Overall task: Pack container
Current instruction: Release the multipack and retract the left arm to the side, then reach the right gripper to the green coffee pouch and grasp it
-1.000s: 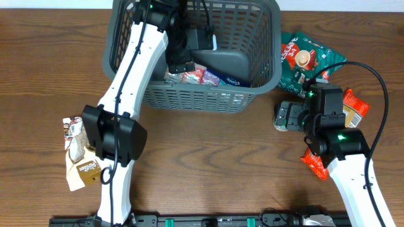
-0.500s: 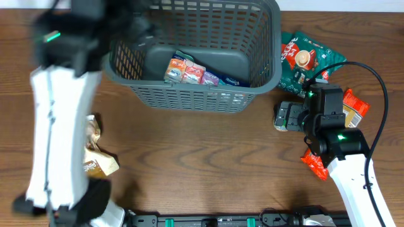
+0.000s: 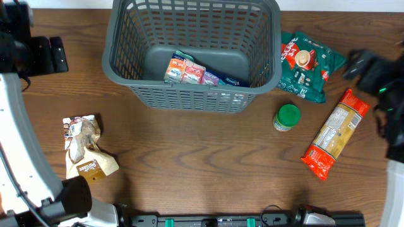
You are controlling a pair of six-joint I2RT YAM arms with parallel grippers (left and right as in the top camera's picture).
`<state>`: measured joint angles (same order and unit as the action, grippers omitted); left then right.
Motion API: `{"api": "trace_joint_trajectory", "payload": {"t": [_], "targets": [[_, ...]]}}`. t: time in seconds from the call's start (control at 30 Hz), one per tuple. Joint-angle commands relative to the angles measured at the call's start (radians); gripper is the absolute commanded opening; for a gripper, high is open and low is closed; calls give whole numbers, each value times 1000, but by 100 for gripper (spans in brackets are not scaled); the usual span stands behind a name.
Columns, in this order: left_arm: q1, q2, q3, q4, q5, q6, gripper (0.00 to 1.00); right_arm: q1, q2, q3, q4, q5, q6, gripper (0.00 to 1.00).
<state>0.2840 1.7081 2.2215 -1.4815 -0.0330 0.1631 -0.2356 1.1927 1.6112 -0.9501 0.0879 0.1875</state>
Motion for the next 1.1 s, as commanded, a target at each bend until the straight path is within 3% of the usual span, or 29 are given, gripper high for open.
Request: {"api": "trace_joint_trajectory", "payload": {"t": [0.0,0.07,0.13,0.3,0.5,0.83,1.07], "targets": [[5,23,-80,5,24,-13,99,-56,82,66,22,-153,-90,99],[5,24,-137,26,25,-10,99,-86,118,68,98,-346,-161,99],[5,24,-176,42,24,-7,99,-115,163,68,161,-459,-143,99],[5,24,-220,63,25,-3,99,-185,332,68,227,-524,-30,99],[5,24,-220,74,25,-3,98,-206,559,68,185,-674,-20,99],[5,24,-220,73,25,-3,99,-238,832,68,20,-724,36,99],[-2,24,-220,69,25,-3,99,-267,892,68,4,-720,-30,99]]}}
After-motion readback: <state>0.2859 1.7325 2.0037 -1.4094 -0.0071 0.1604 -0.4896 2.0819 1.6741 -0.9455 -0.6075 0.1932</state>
